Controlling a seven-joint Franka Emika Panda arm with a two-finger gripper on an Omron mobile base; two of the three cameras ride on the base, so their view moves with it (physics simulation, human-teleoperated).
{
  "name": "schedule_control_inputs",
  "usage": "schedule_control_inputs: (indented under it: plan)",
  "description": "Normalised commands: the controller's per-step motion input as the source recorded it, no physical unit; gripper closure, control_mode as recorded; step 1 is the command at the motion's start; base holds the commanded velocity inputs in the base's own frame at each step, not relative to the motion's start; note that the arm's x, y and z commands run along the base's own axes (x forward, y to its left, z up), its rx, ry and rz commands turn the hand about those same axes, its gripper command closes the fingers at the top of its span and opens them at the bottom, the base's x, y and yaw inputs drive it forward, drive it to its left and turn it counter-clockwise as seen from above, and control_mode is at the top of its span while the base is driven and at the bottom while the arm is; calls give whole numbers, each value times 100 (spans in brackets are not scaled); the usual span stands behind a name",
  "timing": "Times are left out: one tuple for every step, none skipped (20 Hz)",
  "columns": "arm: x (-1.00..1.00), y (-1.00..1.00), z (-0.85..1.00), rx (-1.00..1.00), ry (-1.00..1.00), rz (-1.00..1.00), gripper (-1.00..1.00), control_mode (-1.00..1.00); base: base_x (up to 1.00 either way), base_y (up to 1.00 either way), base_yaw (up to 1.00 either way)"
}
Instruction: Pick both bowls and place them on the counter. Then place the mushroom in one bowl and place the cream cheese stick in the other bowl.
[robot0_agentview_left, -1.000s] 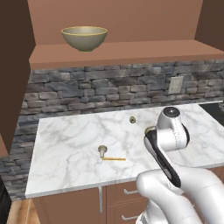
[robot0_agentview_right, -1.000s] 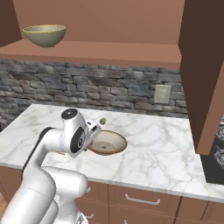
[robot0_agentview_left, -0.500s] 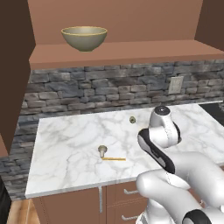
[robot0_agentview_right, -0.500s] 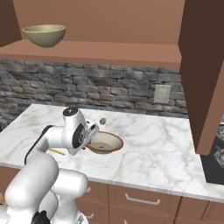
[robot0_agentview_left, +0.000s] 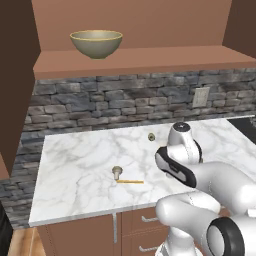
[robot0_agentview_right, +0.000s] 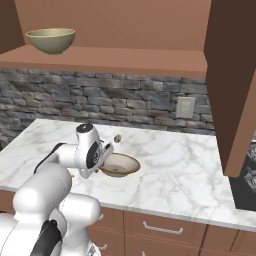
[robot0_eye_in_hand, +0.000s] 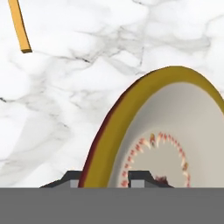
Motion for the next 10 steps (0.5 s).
schedule_control_inputs:
  plan:
    - [0,0,-38,6,0,4,100,-100,0,0,0]
    - [0,0,-36,5,0,3,100,-100,0,0,0]
    - [0,0,-39,6,0,4,100,-100,0,0,0]
    - [0,0,-39,6,0,5,100,-100,0,0,0]
    - [0,0,-39,6,0,5,100,-100,0,0,0]
    - [0,1,-44,4,0,4,100,-100,0,0,0]
    - [0,4,-40,3,0,3,100,-100,0,0,0]
    - [0,0,-36,4,0,4,100,-100,0,0,0]
    - [0,0,-32,5,0,5,100,-100,0,0,0]
    - [0,0,-27,3,1,5,100,-100,0,0,0]
